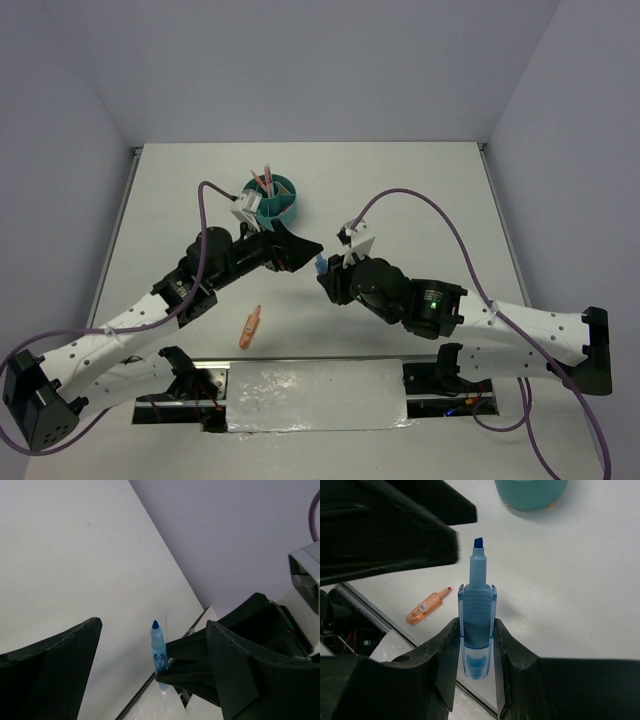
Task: Sort the stationery into containers
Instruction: Close the pen cap on the pen.
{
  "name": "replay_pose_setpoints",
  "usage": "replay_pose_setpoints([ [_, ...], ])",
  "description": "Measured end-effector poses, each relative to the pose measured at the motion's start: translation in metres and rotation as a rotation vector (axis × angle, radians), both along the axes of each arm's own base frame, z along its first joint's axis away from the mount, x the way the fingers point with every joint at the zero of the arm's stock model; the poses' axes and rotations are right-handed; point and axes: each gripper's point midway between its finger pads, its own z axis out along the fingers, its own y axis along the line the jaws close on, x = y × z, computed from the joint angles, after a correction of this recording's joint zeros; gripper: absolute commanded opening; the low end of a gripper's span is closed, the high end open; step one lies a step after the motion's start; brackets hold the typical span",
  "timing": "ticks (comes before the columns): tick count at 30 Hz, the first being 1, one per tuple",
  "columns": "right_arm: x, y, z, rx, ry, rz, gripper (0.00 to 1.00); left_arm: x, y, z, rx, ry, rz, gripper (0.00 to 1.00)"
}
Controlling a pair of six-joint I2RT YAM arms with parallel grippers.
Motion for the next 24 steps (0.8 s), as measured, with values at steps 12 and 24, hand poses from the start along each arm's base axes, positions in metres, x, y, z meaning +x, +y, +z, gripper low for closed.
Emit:
replay_pose_setpoints([
  [12,-0.001,0.01,0.009,0.026,-0.029,0.043,0.0,0.011,-0.019,-0.021,0.01,0.054,-0.028,0.46],
  [24,0.006,0.019,0.005,0.016,-0.039,0.039,0.0,0.013,-0.019,-0.012,0.016,0.051,-0.015,0.0],
])
